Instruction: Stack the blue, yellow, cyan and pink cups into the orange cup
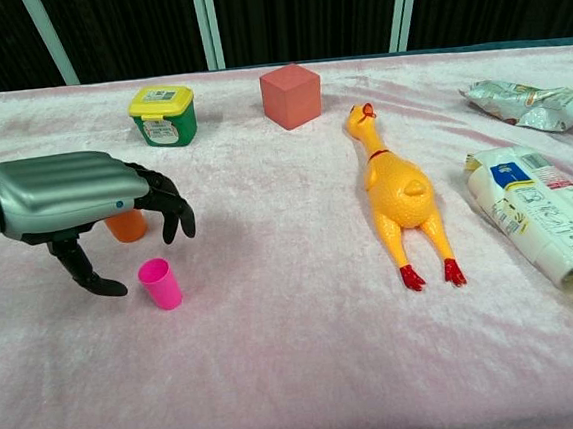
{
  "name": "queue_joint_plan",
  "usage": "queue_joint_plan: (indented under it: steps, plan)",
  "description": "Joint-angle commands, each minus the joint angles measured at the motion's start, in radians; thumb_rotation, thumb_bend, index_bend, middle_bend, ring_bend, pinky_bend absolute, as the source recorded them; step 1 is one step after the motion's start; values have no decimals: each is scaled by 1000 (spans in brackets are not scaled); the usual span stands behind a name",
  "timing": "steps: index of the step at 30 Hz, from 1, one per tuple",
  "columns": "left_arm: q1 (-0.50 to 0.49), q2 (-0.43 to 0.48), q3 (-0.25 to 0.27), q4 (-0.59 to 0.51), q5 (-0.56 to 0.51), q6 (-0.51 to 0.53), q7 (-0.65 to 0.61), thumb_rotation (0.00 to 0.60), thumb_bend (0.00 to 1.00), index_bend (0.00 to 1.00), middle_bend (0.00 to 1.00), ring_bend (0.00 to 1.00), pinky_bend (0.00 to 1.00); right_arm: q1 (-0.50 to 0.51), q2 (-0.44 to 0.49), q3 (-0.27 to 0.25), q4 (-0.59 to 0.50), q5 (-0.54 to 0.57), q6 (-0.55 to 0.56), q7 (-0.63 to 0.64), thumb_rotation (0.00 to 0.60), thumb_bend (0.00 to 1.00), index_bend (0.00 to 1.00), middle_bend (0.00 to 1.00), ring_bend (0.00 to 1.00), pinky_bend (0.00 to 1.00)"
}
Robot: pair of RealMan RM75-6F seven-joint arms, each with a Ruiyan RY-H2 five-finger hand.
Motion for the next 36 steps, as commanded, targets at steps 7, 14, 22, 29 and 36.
queue_joint_plan:
  steps: [7, 14, 22, 29, 36]
  plan:
    - [-3, -24, 0, 19, 0, -7, 1, 600, 298, 394, 467, 142, 180, 0, 1, 0, 0, 1, -2, 3, 600, 260, 36, 55, 160, 214]
    - [-7, -48, -2, 42, -4, -19, -9, 600, 333, 434, 493, 144, 184, 0, 2, 0, -2, 1, -3, 6, 600, 261, 36, 55, 160, 214]
    - [0, -44, -10, 50, -1, 8, -21, 600, 338, 532, 568, 181, 196, 1, 4, 0, -1, 1, -4, 10, 600, 261, 36, 55, 160, 214]
    - [17, 30, -49, 2, -8, 81, -35, 600, 338, 528, 566, 183, 197, 1, 3, -1, -3, 2, -5, 10, 600, 261, 36, 55, 160, 214]
    - [41, 110, -80, -38, -30, 136, -49, 600, 338, 526, 565, 184, 197, 1, 2, -1, -5, 4, -5, 7, 600, 261, 35, 55, 160, 214]
